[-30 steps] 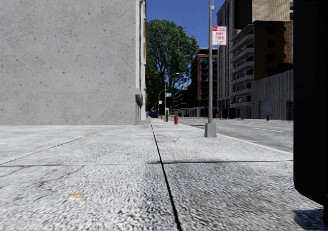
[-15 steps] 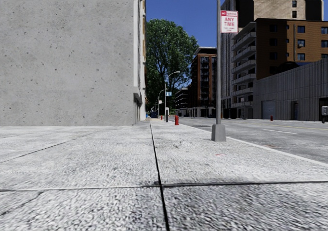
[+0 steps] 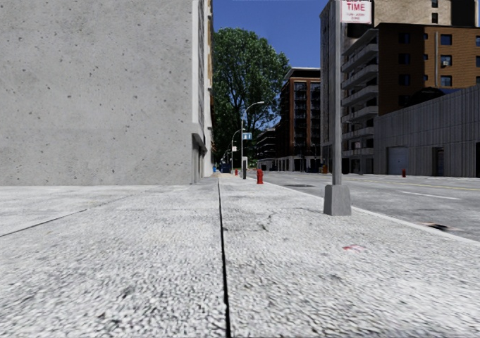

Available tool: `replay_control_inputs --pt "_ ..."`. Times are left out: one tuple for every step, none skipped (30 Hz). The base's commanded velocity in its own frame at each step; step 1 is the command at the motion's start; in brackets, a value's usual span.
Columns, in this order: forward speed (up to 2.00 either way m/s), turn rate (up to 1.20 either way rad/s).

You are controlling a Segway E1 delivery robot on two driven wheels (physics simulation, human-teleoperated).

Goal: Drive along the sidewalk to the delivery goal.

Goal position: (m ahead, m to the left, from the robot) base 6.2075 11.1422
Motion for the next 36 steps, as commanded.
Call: replay_control_inputs --pt "2.0 0.29" --pt "2.0 0.29" --pt "1.99 0.43" --pt "1.98 0.54" --pt "1.96 0.58" --pt "1.93 0.59" --pt "1.58 0.81" --pt "1.58 0.81" --pt "1.45 0.91" --pt "1.38 0.95" --pt "1.35 0.96" --pt "1.35 0.96" --pt "1.33 0.96" --pt "1.31 0.96" --pt "1.31 0.96" --pt "1.31 0.96" --pt "1.31 0.97" --pt "1.31 0.97" --pt "1.31 0.97" --pt "1.32 0.97" --pt "1.32 0.97" --pt "1.37 0.97" --pt "1.37 0.97" --pt "1.45 0.97" --pt "1.51 0.97" --pt "1.52 0.97" --pt "1.53 0.97" --pt "1.53 0.97" --pt "1.53 0.97" --pt "1.53 0.97" --pt "1.55 0.9" --pt "1.55 0.9" --pt "1.61 0.88" --pt "1.66 0.86" --pt "1.66 0.83" --pt "1.66 0.83"
